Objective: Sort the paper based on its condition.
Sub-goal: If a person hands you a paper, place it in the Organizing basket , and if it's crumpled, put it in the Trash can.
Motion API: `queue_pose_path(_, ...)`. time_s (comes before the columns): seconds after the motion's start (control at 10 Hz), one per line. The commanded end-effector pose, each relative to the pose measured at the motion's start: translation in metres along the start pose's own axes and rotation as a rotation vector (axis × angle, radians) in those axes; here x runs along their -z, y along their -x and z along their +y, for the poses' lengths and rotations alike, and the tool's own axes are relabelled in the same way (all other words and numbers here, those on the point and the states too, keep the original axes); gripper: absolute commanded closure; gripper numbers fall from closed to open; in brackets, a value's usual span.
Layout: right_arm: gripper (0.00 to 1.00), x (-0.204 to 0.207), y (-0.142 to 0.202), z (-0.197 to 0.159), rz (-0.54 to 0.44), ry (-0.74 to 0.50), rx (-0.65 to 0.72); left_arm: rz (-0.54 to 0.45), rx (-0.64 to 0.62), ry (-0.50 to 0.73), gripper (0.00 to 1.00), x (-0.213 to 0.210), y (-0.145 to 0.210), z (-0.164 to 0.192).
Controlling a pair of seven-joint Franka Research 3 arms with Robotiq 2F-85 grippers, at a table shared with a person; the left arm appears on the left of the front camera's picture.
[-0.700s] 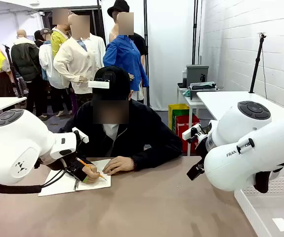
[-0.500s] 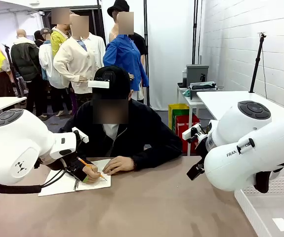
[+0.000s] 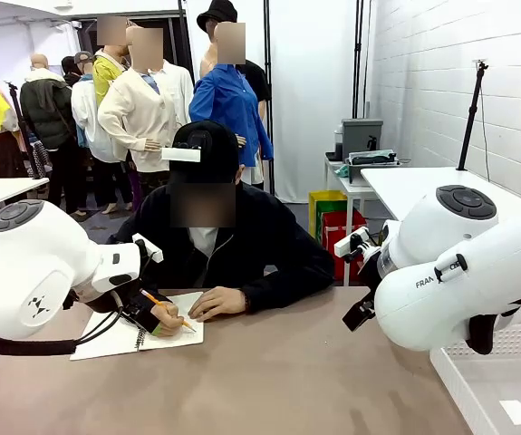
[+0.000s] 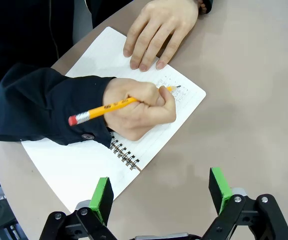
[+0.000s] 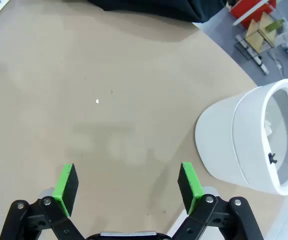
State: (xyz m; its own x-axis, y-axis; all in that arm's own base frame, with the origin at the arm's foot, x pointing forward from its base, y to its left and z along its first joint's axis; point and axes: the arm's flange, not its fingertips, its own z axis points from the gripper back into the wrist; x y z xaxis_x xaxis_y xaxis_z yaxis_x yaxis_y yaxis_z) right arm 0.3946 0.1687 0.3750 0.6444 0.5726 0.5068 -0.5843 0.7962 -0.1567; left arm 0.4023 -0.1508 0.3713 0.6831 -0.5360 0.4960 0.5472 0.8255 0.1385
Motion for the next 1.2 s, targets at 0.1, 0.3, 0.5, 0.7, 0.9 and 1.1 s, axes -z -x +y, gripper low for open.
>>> queue_pose_path(0.1,0.00,0.000,0.000,0.000,0.000,0.000,0.000,0.000,-0.001,0.000,0.00,0.000,0.000,0.000)
queue_pose_path(0.3,0.00,0.000,0.000,0.000,0.000,0.000,0.000,0.000,-0.001,0.000,0.00,0.000,0.000,0.000)
queue_pose_path(0.5,0.00,0.000,0.000,0.000,0.000,0.000,0.000,0.000,-0.001,0.000,0.00,0.000,0.000,0.000)
queue_pose_path(0.7,0.00,0.000,0.000,0.000,0.000,0.000,0.000,0.000,-0.001,0.000,0.00,0.000,0.000,0.000)
queue_pose_path(0.9,0.00,0.000,0.000,0.000,0.000,0.000,0.000,0.000,-0.001,0.000,0.00,0.000,0.000,0.000)
queue_pose_path(1.1,0.00,-0.007,-0.003,0.013,0.008,-0.050,0.029,-0.008,-0.013,0.032,0.00,-0.010,-0.002,-0.002)
